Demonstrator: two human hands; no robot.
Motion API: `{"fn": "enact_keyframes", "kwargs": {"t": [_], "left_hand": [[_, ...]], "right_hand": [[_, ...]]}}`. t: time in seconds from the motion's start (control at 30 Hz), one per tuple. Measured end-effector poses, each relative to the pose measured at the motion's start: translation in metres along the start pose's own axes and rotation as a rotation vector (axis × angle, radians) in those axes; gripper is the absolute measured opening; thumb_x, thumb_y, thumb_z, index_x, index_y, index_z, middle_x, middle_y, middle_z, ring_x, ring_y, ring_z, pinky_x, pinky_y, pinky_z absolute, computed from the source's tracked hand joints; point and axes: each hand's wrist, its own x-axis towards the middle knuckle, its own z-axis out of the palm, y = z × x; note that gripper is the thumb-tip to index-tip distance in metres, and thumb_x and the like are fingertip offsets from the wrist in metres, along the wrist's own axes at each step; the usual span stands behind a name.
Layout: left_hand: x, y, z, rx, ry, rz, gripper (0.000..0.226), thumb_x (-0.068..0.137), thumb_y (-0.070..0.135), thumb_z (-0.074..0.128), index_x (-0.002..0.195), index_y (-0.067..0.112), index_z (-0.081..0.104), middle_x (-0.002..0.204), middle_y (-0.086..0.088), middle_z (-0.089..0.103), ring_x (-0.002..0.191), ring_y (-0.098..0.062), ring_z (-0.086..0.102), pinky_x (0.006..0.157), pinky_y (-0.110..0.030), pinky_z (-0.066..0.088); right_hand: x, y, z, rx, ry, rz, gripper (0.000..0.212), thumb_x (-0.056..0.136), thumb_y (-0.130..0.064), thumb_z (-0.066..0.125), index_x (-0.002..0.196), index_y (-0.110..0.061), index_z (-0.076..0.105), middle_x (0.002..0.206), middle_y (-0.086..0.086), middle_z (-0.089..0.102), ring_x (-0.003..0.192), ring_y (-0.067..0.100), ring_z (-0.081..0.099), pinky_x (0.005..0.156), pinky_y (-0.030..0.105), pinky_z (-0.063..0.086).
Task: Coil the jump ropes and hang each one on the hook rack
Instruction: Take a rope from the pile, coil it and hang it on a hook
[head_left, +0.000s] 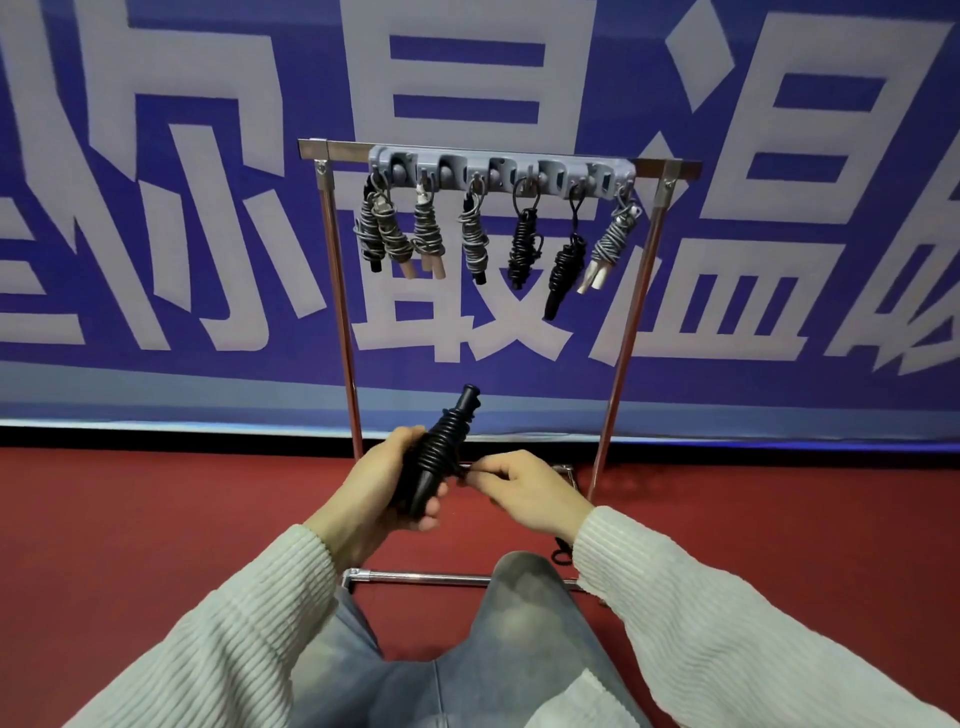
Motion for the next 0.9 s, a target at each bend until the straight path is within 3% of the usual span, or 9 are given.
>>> {"fn": "enact_keyframes", "kwargs": {"t": [0.1,0.2,0.3,0.37,0.47,0.57,0.7,0.8,0.9], "left_hand": [[-0.004,-0.001,-0.004,-0.033,-0.013,0.079,0.047,0.103,0.053,0.045,0.109,0.01,0.063,0.059,-0.009,0.054,0.039,-0.017,0.043,0.038,-0.022,0.032],[-0.009,0.0,-0.01,-0.181,-0.189,0.197,0.071,0.076,0.065,0.076,0.117,0.009,0.061,0.061,-0.003,0.049,0.039,-0.009,0.037,0.037,-0.018,0.03],[-0.011,0.003,-0.018,-0.264,-0.293,0.258,0.085,0.058,0.042,0.096,0.126,0.015,0.053,0.062,-0.002,0.042,0.038,-0.007,0.031,0.039,-0.017,0.03],[-0.011,0.004,-0.019,-0.19,-0.246,0.25,0.064,0.062,0.033,0.091,0.112,0.012,0.056,0.063,-0.004,0.04,0.038,-0.009,0.029,0.04,-0.019,0.029],[-0.005,0.006,-0.019,-0.159,-0.102,0.214,0.042,0.074,0.03,0.088,0.1,0.014,0.059,0.066,-0.003,0.043,0.042,-0.01,0.032,0.041,-0.019,0.03],[0.0,0.008,-0.018,-0.15,-0.035,0.226,0.044,0.075,0.037,0.08,0.109,0.016,0.062,0.071,-0.002,0.048,0.044,-0.011,0.033,0.043,-0.019,0.03],[-0.004,0.017,-0.008,-0.022,-0.062,0.296,0.037,0.075,0.039,0.079,0.099,0.016,0.064,0.078,-0.006,0.056,0.047,-0.013,0.036,0.043,-0.019,0.03],[-0.009,0.029,-0.002,0.045,-0.084,0.337,0.035,0.081,0.035,0.077,0.105,0.012,0.065,0.086,-0.008,0.065,0.046,-0.014,0.037,0.044,-0.02,0.031],[-0.012,0.041,0.001,0.125,-0.097,0.373,0.027,0.087,0.031,0.074,0.105,0.012,0.065,0.091,-0.008,0.069,0.047,-0.015,0.036,0.046,-0.022,0.031]], "right_hand": [[-0.002,0.007,-0.005,0.207,-0.001,0.087,0.025,0.103,-0.038,0.056,0.093,-0.018,0.068,0.059,-0.005,0.052,0.048,0.012,0.053,0.047,0.027,0.043],[-0.005,0.01,-0.007,0.325,-0.046,0.087,0.035,0.102,-0.045,0.057,0.082,-0.017,0.062,0.058,-0.003,0.046,0.045,0.012,0.043,0.045,0.026,0.034],[-0.013,0.015,-0.012,0.477,-0.114,0.062,0.033,0.103,-0.04,0.057,0.082,-0.015,0.064,0.059,-0.002,0.042,0.046,0.01,0.029,0.044,0.023,0.022],[-0.019,0.021,-0.02,0.617,-0.175,0.086,0.028,0.102,-0.034,0.058,0.09,-0.011,0.069,0.062,-0.001,0.047,0.044,0.006,0.029,0.041,0.018,0.02],[-0.023,0.022,-0.029,0.604,-0.193,0.091,0.02,0.103,-0.021,0.058,0.107,-0.007,0.072,0.083,0.014,0.066,0.053,0.012,0.053,0.041,0.018,0.041],[-0.021,0.02,-0.032,0.737,-0.156,0.139,0.026,0.104,0.0,0.049,0.12,-0.007,0.067,0.105,0.014,0.076,0.078,0.023,0.074,0.062,0.03,0.062],[-0.002,0.029,-0.025,0.613,0.101,0.197,0.05,0.087,0.022,0.034,0.107,-0.007,0.07,0.094,0.006,0.077,0.091,0.026,0.072,0.075,0.028,0.06],[0.001,0.027,-0.014,0.432,0.318,0.149,0.049,0.088,0.014,0.042,0.109,-0.022,0.066,0.112,0.001,0.072,0.11,0.013,0.068,0.089,0.025,0.054],[0.001,0.016,-0.009,0.723,0.441,0.067,0.047,0.087,0.011,0.044,0.114,-0.019,0.068,0.116,0.001,0.073,0.112,0.009,0.068,0.091,0.022,0.051]]}}
